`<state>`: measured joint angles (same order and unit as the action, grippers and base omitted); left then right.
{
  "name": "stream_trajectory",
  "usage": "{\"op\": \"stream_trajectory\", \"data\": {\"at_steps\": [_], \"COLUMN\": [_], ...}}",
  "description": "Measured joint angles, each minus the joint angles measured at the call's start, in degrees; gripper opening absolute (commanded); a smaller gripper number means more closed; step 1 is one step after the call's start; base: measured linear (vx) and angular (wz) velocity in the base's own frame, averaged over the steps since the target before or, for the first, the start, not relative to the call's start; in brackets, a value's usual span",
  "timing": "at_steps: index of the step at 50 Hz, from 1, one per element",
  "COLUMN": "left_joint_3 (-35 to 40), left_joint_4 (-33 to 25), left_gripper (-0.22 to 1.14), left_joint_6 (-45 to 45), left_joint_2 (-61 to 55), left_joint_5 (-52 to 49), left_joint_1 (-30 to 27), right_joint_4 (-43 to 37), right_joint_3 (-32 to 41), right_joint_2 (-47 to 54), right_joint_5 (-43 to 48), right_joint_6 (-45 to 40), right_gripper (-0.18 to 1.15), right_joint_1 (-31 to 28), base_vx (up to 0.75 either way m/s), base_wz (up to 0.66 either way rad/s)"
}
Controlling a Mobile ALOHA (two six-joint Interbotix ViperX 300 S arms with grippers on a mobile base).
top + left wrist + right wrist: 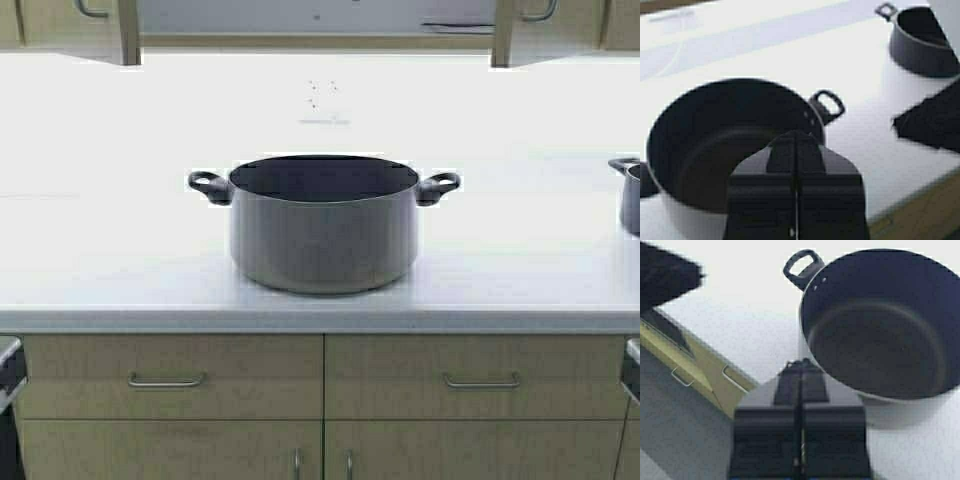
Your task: Open the cabinet, put the pot inside, then close it
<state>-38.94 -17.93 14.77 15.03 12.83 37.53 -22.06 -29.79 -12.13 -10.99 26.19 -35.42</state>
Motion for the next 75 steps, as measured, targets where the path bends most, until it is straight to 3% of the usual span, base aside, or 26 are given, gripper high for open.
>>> {"op": "stream_trajectory", "data": {"at_steps": [12,22,36,57,61,64,71,75], "left_joint_3": [10.99,15.38,14.59,5.36,3.43,2.11,-2.20,-5.19], "left_joint_4": [0.00,0.00,0.00,0.18,0.53,0.97,2.11,2.81], "left_gripper": [0.02,0.02,0.02,0.04,0.10,0.21,0.61,0.84], "left_joint_6": [-0.26,-0.44,-0.44,0.09,0.09,0.09,-0.26,-1.85], "left_joint_2": [-11.25,-15.73,-16.17,-8.35,-6.50,-5.27,-2.64,-1.32], "left_joint_5": [1.85,1.93,1.93,2.90,6.24,9.23,16.61,20.04], "left_joint_1": [-0.44,-3.69,-8.17,-12.83,-13.01,-12.13,-9.23,-6.86], "right_joint_4": [0.09,0.00,0.97,1.23,1.23,1.14,-0.88,-2.72], "right_joint_3": [3.69,3.87,2.72,-5.62,-5.89,-6.06,-7.47,-8.79], "right_joint_2": [4.39,5.54,5.54,-2.81,-3.96,-4.48,-5.89,-6.77], "right_joint_5": [1.58,2.11,2.02,2.02,2.29,2.20,2.29,2.72], "right_joint_6": [-0.26,-0.79,-0.79,-0.97,-1.23,-1.23,-4.39,-7.82], "right_gripper": [0.06,0.06,0.06,0.09,0.20,0.38,0.93,1.06], "right_joint_1": [1.23,5.36,9.23,15.64,15.82,15.47,13.45,11.87], "base_vx": [0.00,0.00,0.00,0.00,0.00,0.00,0.00,0.00], "base_wz": [0.00,0.00,0.00,0.00,0.00,0.00,0.00,0.00]}}
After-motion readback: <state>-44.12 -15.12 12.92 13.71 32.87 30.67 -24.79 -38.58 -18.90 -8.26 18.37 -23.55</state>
